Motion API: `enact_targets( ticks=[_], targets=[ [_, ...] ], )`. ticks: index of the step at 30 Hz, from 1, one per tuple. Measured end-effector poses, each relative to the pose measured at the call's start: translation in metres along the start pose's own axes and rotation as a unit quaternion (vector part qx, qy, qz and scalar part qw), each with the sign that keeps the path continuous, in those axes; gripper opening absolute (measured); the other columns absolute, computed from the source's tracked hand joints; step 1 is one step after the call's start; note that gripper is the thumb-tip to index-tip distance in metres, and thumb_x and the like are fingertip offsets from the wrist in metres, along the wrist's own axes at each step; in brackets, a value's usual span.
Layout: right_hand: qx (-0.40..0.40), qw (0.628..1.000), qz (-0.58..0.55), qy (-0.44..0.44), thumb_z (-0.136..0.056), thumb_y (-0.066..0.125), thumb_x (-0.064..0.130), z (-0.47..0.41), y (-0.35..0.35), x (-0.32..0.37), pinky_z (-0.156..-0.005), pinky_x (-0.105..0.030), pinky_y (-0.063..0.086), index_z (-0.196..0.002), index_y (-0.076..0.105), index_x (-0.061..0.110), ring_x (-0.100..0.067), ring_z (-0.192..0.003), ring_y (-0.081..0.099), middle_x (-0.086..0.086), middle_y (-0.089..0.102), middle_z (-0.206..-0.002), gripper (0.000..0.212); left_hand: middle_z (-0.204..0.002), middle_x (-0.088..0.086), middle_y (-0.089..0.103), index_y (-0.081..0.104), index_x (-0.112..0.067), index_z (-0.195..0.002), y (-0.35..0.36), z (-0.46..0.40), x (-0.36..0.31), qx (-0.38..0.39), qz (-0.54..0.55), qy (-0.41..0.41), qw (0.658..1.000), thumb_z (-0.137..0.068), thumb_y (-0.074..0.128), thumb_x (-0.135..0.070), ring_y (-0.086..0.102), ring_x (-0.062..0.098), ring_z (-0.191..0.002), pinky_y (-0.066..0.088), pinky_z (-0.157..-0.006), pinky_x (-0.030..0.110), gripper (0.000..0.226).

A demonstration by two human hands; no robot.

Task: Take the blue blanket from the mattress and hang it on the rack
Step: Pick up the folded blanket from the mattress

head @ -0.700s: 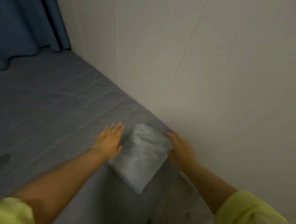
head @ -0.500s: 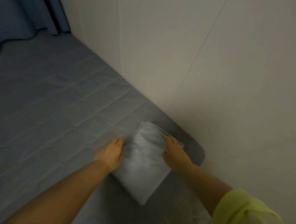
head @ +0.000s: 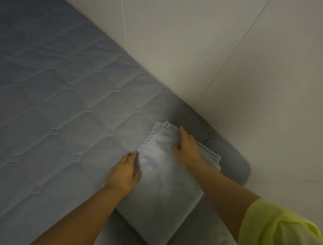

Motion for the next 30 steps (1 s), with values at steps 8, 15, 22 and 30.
enact_targets(
  ticks=[8,15,22,30],
  targets=[
    [-0.169,0.979,-0.101,-0.052,-0.089,0.055,0.004,0.038,-0.046,0.018,-0.082,-0.022,0.044,-0.108,0.073,0.007,-0.024,-0.088,0.061,-0.008,0.058,-0.101,0.027,-0.111,0.011,0.06,0.057,-0.015,-0.13,-0.008,0.01,-0.002,0.008,0.059,-0.013,0.998,-0.087,0.06,-0.028,0.058,0.03,-0.11,0.045,-0.1,0.032,0.045],
    [-0.179,0.951,-0.247,-0.058,-0.096,0.044,0.003,0.116,-0.092,0.047,-0.073,-0.048,0.056,-0.09,0.06,0.001,-0.037,-0.076,0.064,-0.026,0.063,-0.088,0.018,-0.099,0.018,0.071,0.066,-0.005,-0.1,-0.056,0.056,-0.041,-0.01,0.082,0.012,0.997,-0.09,0.056,-0.022,0.065,0.033,-0.098,0.05,-0.09,0.037,0.023],
    [-0.202,0.932,-0.3,0.016,-0.098,0.048,0.014,0.212,-0.152,0.066,-0.057,-0.031,0.038,-0.059,0.058,0.008,-0.005,-0.053,0.043,0.004,0.051,-0.056,0.041,-0.097,0.023,0.07,0.063,-0.001,-0.093,-0.126,0.11,-0.113,-0.034,0.109,0.101,0.988,-0.091,0.051,-0.011,0.065,0.036,-0.093,0.048,-0.082,0.039,0.016],
    [-0.203,0.95,-0.233,-0.052,-0.08,0.06,0.0,0.328,-0.233,0.105,-0.056,-0.029,0.031,-0.054,0.041,0.011,-0.015,-0.05,0.033,-0.009,0.031,-0.053,0.034,-0.127,0.022,0.061,0.055,0.002,-0.126,-0.153,0.201,-0.233,0.042,0.048,0.287,0.956,-0.087,0.056,0.0,0.058,0.034,-0.118,0.044,-0.103,0.038,0.039]
  ],
)
Point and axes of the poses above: each hand's wrist, its own z-axis away from the middle knuckle, its own y-axis out of the palm, x = y × z, the point moved 10 cm from there along -z, towards the middle knuckle
